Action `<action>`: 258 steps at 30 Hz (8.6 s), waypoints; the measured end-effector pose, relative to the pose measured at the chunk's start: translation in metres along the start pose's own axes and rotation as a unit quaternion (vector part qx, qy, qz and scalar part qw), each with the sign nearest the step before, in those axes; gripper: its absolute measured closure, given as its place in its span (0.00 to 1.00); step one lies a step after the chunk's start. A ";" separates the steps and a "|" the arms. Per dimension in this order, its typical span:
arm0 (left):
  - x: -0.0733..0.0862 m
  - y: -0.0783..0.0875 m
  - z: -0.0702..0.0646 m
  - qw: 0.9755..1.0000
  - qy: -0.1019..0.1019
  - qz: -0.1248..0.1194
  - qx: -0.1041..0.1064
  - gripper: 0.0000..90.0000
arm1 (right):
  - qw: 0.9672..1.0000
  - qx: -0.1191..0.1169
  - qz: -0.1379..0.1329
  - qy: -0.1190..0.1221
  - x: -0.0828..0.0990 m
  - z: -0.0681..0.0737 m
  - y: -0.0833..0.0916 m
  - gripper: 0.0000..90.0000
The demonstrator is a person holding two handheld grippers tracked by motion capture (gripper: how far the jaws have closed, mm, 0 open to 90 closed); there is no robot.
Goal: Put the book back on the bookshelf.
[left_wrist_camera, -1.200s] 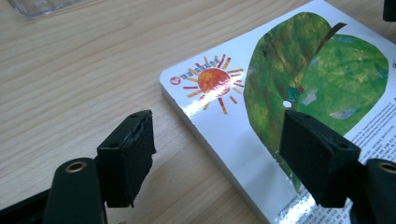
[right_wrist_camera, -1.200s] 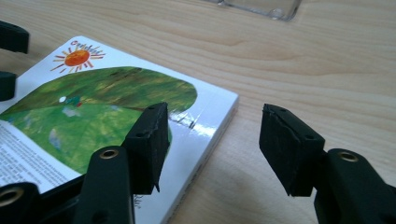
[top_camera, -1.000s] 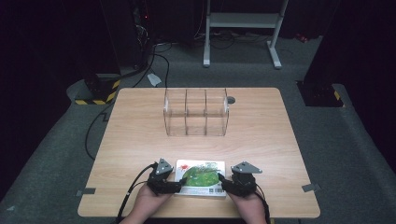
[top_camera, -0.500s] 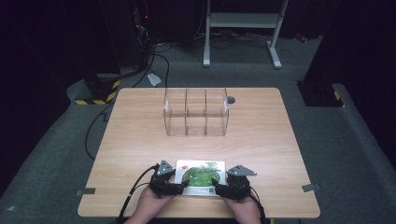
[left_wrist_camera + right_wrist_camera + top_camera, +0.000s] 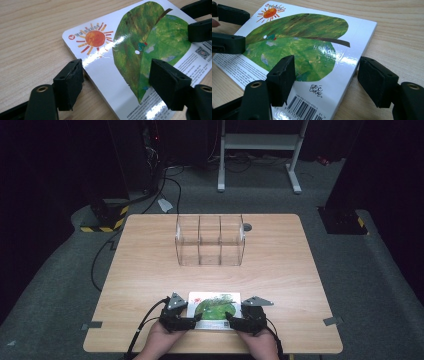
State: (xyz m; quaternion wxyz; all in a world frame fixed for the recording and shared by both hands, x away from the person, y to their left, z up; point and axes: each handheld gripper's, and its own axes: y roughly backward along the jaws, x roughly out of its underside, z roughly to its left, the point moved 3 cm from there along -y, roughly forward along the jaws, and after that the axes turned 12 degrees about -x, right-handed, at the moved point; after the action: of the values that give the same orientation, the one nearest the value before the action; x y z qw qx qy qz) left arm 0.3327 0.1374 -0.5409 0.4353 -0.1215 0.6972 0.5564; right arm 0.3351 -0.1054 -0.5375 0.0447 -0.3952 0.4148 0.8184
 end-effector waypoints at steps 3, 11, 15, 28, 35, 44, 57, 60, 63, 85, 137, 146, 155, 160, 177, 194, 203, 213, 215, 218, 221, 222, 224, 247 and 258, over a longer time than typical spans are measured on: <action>-0.003 -0.001 -0.004 1.000 -0.012 -0.005 -0.016 0.33 | 1.000 0.010 0.002 0.015 -0.003 0.001 -0.002 0.34; -0.009 -0.008 0.003 1.000 -0.006 -0.012 -0.026 0.35 | 1.000 0.026 -0.008 0.004 -0.010 0.000 -0.009 0.34; -0.016 -0.016 0.011 0.999 -0.005 -0.012 -0.031 0.35 | 1.000 0.030 0.001 0.003 -0.022 -0.007 -0.016 0.34; -0.021 -0.023 0.029 0.998 0.018 -0.027 -0.052 0.39 | 0.999 0.030 -0.001 -0.014 -0.050 -0.017 -0.041 0.31; -0.015 -0.014 0.031 0.998 0.034 -0.026 -0.047 0.41 | 1.000 0.015 0.016 0.014 -0.039 -0.010 -0.031 0.30; -0.006 -0.009 0.023 0.999 0.037 -0.010 -0.026 0.39 | 1.000 -0.003 0.003 0.027 -0.016 0.000 -0.019 0.27; -0.009 -0.007 0.026 0.999 0.039 -0.022 -0.031 0.43 | 0.999 0.004 0.007 0.043 -0.012 0.005 -0.021 0.24; -0.009 -0.006 0.026 0.999 0.038 -0.024 -0.030 0.43 | 0.999 0.006 0.009 0.045 -0.012 0.005 -0.022 0.24; -0.009 -0.005 0.027 0.999 0.039 -0.024 -0.030 0.44 | 0.999 0.008 0.007 0.047 -0.012 0.006 -0.023 0.23; -0.020 0.012 0.025 0.996 0.043 -0.076 -0.034 0.46 | 0.997 0.014 0.024 0.067 -0.011 0.010 -0.025 0.17; -0.024 -0.010 0.041 0.997 0.055 -0.015 0.051 0.54 | 0.999 -0.022 0.002 0.041 -0.011 0.000 -0.007 0.41; -0.016 -0.005 0.037 0.998 0.027 -0.041 0.046 0.61 | 0.999 -0.006 -0.029 0.038 -0.014 -0.002 -0.003 0.42; -0.013 0.002 0.031 0.997 -0.001 -0.073 0.031 0.64 | 0.994 0.023 -0.067 0.078 -0.015 -0.001 0.000 0.50; -0.014 0.007 0.030 0.996 -0.009 -0.084 0.033 0.66 | 0.994 0.030 -0.072 0.073 -0.015 -0.001 0.001 0.47; -0.019 0.019 0.022 0.991 -0.057 -0.121 0.021 0.71 | 0.996 0.014 -0.066 0.056 -0.017 -0.006 0.001 0.46; -0.020 0.026 0.015 0.985 -0.089 -0.148 0.019 0.73 | 0.996 0.000 -0.070 0.046 -0.019 -0.006 -0.001 0.41; -0.020 0.029 0.012 0.980 -0.109 -0.165 0.018 0.74 | 0.998 -0.031 -0.056 0.004 -0.029 -0.018 -0.012 0.32; -0.019 0.031 0.010 0.976 -0.125 -0.176 0.019 0.74 | 0.994 -0.092 -0.038 -0.045 -0.035 -0.027 -0.023 0.21; -0.019 0.032 0.010 0.975 -0.127 -0.179 0.019 0.74 | 0.993 -0.098 -0.039 -0.049 -0.036 -0.026 -0.024 0.21; -0.019 0.032 0.010 0.975 -0.130 -0.180 0.019 0.74 | 0.992 -0.106 -0.038 -0.052 -0.036 -0.026 -0.026 0.20; -0.019 0.031 0.010 0.975 -0.131 -0.179 0.018 0.74 | 0.991 -0.113 -0.036 -0.059 -0.036 -0.026 -0.027 0.20; -0.019 0.031 0.010 0.975 -0.131 -0.179 0.019 0.74 | 0.991 -0.113 -0.037 -0.057 -0.036 -0.026 -0.028 0.20; -0.018 0.031 0.010 0.975 -0.129 -0.177 0.019 0.74 | 0.991 -0.111 -0.037 -0.058 -0.036 -0.025 -0.027 0.21; -0.019 0.022 0.016 0.985 -0.084 -0.153 0.017 0.78 | 0.996 -0.034 -0.088 0.001 -0.036 -0.016 -0.008 0.39; -0.016 0.014 0.020 0.988 -0.072 -0.135 0.006 0.78 | 0.992 -0.004 -0.121 0.036 -0.038 -0.010 0.002 0.45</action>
State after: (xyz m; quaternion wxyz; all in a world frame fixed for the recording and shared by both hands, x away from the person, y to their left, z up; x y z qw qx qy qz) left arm 0.3426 0.1544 -0.5199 0.5564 -0.1717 0.6445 0.4956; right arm 0.3659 -0.1040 -0.5137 0.1269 -0.4714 0.3622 0.7940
